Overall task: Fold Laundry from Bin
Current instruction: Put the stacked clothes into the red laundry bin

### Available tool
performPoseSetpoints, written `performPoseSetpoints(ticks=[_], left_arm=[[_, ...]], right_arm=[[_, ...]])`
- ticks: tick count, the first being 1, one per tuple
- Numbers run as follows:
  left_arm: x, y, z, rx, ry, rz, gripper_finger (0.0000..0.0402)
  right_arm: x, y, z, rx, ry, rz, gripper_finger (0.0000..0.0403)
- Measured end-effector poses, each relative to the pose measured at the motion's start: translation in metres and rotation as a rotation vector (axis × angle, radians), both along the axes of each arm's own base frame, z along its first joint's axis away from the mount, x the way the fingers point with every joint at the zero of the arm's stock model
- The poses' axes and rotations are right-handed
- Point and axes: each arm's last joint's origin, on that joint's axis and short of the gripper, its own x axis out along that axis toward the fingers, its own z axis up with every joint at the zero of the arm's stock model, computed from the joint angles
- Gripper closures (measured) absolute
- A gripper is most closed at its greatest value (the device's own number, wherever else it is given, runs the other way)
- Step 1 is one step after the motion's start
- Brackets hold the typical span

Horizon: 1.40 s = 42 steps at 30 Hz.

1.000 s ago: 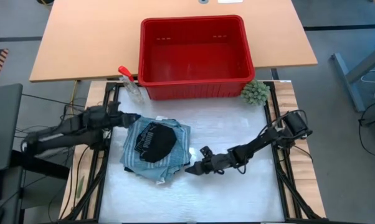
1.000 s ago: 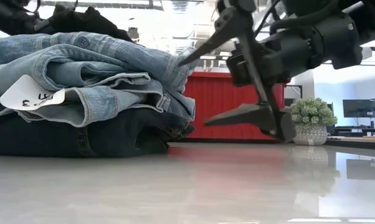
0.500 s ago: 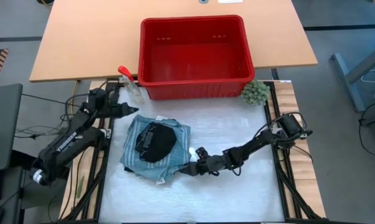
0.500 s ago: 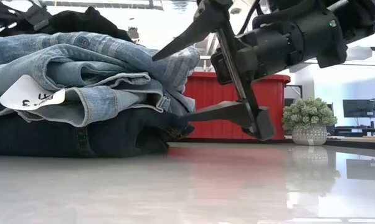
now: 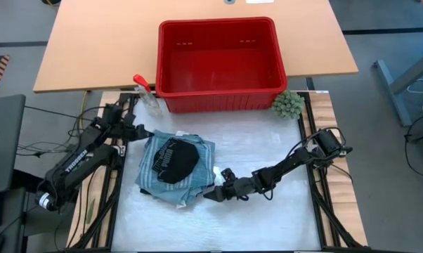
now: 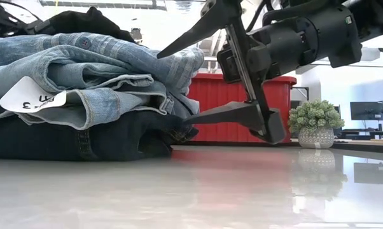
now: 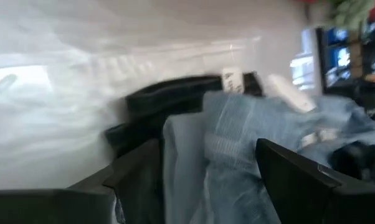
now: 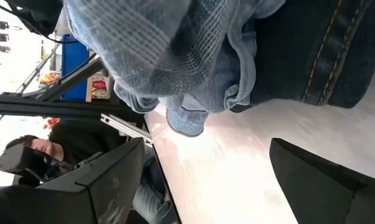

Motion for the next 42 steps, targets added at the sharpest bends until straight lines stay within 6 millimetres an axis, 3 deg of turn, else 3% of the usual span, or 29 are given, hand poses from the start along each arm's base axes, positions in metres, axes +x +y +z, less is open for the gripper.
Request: performPoseSetpoints(ticks=[7,14,23,31,35,42], left_arm=[[0.003,-0.005,-0.012,-0.056,-0.016,-0.087,0.0145],[0.016,-0.01,-0.027,-0.096,-0.066,-0.133,0.0145],[0.031,-0.02,-0.048,-0.113,-0.1,-0.165,0.0145],[0.038,-0.028,-0.048,-0.093,-0.085,-0.205,0.0145],[0.042,-0.033,-0.05,-0.111,-0.064,-0.247,0.0145],[0.052,-0.039,-0.052,-0.125,-0.048,-0.297,0.0145]], right_arm=[[0.0,-0.001,0.001,-0.013,-0.01,-0.014,0.0031],[0.001,0.001,0.011,-0.092,-0.125,-0.116,0.0031],[0.008,-0.002,0.007,-0.136,0.003,-0.233,0.0031],[0.037,0.015,-0.027,-0.011,0.078,-0.294,0.0031],[0.053,0.021,-0.033,-0.054,0.06,-0.314,0.0031],[0.062,0.007,-0.036,-0.163,0.122,-0.335,0.0033]])
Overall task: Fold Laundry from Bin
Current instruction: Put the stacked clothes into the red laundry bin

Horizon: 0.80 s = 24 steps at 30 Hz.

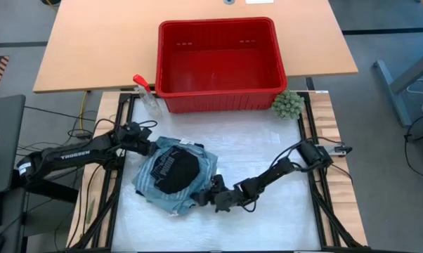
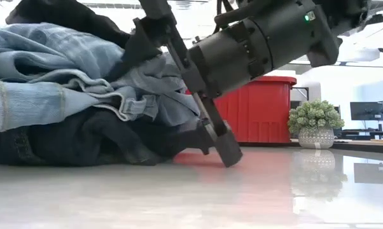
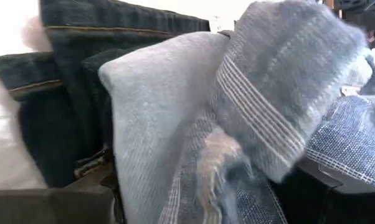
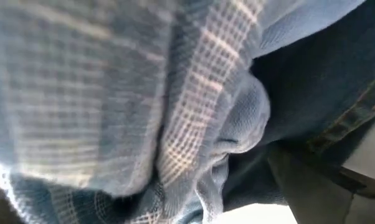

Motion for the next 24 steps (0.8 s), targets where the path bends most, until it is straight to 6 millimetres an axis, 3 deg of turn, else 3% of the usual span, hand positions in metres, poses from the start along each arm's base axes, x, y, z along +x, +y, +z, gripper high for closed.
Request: performPoseSetpoints(ticks=[7,19,22,24], left_arm=[[0.007,0.0,-0.003,-0.031,0.006,-0.013,0.0172],[0.018,0.005,-0.006,-0.071,-0.014,0.024,0.0349],[0.021,0.006,-0.003,-0.069,-0.049,0.034,0.0357],[0.022,0.007,-0.001,-0.08,-0.077,0.049,0.0357]], right_arm=[[0.0,-0.01,-0.004,-0.073,0.044,-0.044,0.0078],[0.002,-0.026,-0.007,-0.138,0.101,-0.064,0.0244],[0.001,-0.027,-0.008,-0.144,0.115,-0.067,0.029],[0.001,-0.027,-0.005,-0.157,0.113,-0.06,0.0294]])
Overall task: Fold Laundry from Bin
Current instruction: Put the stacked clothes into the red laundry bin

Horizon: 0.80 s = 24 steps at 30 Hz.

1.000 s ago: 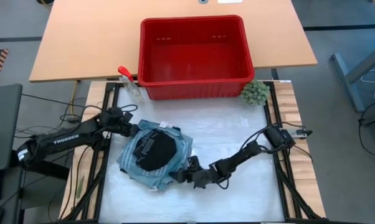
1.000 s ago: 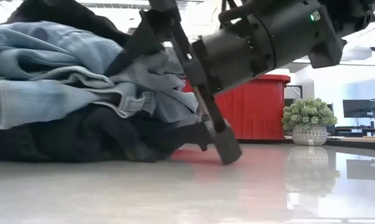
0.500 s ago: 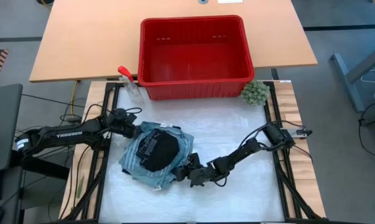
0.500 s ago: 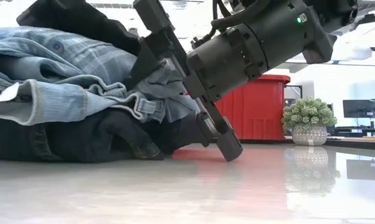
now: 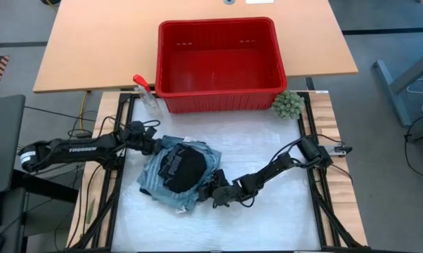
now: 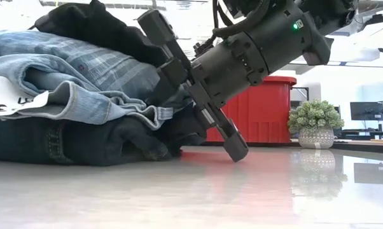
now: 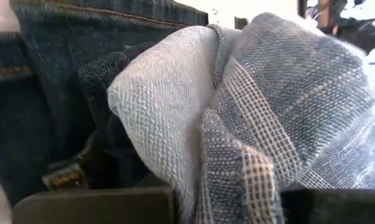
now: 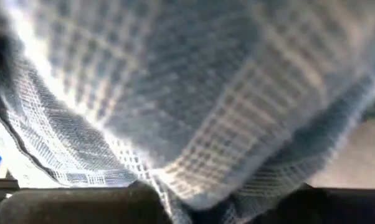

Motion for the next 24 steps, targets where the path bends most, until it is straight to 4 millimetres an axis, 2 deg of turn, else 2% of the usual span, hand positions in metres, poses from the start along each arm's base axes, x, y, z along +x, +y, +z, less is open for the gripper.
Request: performPoseSetpoints(ticks=[4,10,17,24], left_arm=[[0.003,0.001,0.005,-0.013,-0.053,0.029,0.0358],[0.007,0.0,0.008,-0.011,-0.083,0.079,0.0359],[0.018,-0.006,0.018,-0.007,-0.147,0.041,0.036],[0.025,-0.003,0.036,0.003,-0.24,0.059,0.036]], right_arm=[[-0.003,-0.005,0.019,-0.063,0.038,0.027,0.0294],[-0.009,-0.031,0.04,-0.086,0.162,0.076,0.0294],[-0.009,-0.049,0.061,-0.118,0.176,0.171,0.0294],[-0.018,-0.059,0.089,-0.132,0.176,0.178,0.0295]])
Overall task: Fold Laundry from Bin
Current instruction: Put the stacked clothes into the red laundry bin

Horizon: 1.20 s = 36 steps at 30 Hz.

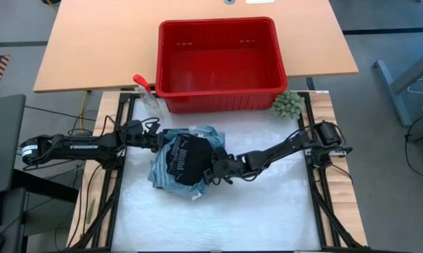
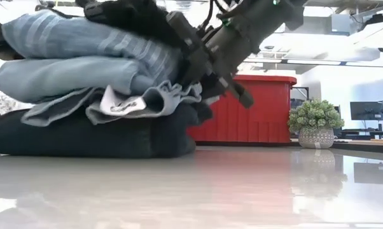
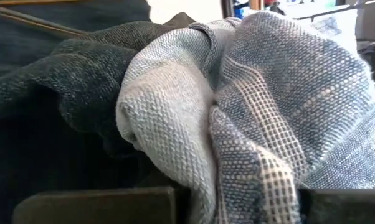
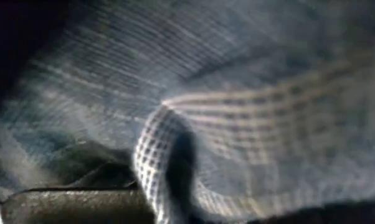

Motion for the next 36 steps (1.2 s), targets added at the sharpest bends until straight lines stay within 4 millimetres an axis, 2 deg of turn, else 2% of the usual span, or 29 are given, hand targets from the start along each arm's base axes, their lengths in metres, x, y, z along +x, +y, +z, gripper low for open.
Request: performPoseSetpoints(ticks=[14,17,20,28,31,36], left_arm=[[0.013,0.006,0.037,0.031,-0.1,0.048,0.036],[0.014,0.007,0.039,0.037,-0.097,0.046,0.036],[0.012,0.005,0.031,0.032,-0.012,0.038,0.036],[0.012,-0.005,0.007,0.033,0.22,-0.003,0.0348],[0.018,-0.007,0.001,0.054,0.247,-0.035,0.0314],[0.028,-0.006,-0.01,0.089,0.263,-0.094,0.0221]], right_arm=[[-0.021,-0.021,0.055,0.046,-0.058,0.019,0.0295],[-0.023,-0.024,0.059,0.096,-0.054,0.045,0.0295],[-0.021,-0.021,0.049,0.139,-0.012,0.055,0.0295],[-0.007,-0.002,-0.001,0.23,0.116,0.069,0.0295],[-0.006,0.002,-0.01,0.247,0.136,0.073,0.0295],[-0.008,0.008,-0.01,0.252,0.148,0.087,0.0295]])
